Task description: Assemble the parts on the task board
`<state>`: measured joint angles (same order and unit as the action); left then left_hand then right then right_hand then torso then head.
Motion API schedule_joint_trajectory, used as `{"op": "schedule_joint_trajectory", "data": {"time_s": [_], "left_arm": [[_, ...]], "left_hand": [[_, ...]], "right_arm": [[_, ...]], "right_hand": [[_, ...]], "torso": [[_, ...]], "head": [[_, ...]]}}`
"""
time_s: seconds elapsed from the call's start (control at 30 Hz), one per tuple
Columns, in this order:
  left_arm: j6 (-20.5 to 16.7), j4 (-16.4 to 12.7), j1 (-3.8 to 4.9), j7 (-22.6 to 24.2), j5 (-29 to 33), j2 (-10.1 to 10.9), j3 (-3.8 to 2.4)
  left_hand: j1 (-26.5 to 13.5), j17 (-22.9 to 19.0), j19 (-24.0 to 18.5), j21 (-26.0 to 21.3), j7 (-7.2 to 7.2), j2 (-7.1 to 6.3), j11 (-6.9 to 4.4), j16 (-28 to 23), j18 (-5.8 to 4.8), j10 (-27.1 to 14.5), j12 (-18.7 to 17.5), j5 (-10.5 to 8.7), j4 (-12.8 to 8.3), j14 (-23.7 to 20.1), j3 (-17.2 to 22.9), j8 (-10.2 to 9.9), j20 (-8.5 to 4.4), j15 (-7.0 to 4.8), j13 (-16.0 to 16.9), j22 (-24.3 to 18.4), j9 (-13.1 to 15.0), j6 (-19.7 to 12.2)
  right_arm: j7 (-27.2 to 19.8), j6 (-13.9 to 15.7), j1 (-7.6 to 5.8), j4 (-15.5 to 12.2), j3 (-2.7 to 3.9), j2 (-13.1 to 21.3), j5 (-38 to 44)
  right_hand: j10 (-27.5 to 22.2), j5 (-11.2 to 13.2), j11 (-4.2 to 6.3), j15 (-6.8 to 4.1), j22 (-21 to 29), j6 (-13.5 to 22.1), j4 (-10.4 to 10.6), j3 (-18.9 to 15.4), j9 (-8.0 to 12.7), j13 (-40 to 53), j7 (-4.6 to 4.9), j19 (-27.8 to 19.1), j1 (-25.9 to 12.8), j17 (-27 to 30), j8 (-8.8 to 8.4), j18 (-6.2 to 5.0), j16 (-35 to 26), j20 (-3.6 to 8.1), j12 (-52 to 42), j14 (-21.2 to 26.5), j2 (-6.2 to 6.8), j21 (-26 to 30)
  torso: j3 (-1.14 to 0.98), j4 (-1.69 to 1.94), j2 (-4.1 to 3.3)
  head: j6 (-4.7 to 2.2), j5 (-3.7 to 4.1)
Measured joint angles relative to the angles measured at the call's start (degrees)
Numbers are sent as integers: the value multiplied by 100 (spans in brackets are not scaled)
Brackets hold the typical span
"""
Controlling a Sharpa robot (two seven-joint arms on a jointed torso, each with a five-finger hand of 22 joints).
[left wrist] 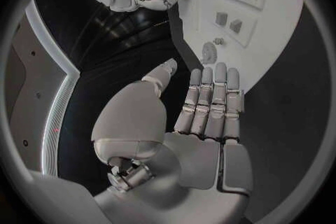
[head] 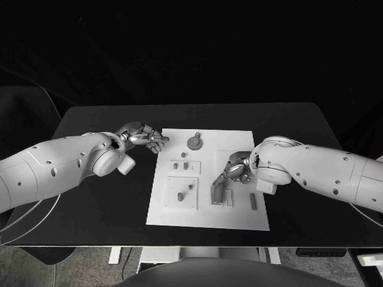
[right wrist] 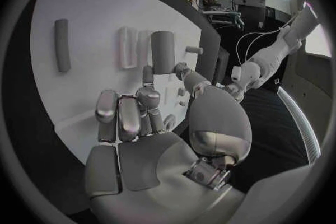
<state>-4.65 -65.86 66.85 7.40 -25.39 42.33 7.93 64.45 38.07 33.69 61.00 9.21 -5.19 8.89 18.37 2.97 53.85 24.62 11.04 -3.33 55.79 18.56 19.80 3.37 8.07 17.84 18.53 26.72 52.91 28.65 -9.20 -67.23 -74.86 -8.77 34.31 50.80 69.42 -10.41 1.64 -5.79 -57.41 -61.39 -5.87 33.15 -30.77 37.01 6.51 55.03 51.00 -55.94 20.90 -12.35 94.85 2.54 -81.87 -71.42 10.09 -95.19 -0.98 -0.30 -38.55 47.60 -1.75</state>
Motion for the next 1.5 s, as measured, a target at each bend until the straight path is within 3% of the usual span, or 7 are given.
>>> {"op": "schedule_joint_trajectory", "data": {"time_s": [1.5], "left_arm": [[64,26,0,-41,-34,-22,6]], "left_hand": [[-23,2,0,0,0,-23,0,0,1,0,-27,0,0,0,0,-21,0,0,0,3,0,0]], "right_arm": [[40,-58,-46,229,-95,-277,193]], "right_hand": [[-22,9,-22,-22,-15,18,-8,-8,-26,0,18,-36,-11,-22,36,2,0,0,0,27,-11,-1]], "torso": [[3,1,-2]], "head": [[75,8]]}}
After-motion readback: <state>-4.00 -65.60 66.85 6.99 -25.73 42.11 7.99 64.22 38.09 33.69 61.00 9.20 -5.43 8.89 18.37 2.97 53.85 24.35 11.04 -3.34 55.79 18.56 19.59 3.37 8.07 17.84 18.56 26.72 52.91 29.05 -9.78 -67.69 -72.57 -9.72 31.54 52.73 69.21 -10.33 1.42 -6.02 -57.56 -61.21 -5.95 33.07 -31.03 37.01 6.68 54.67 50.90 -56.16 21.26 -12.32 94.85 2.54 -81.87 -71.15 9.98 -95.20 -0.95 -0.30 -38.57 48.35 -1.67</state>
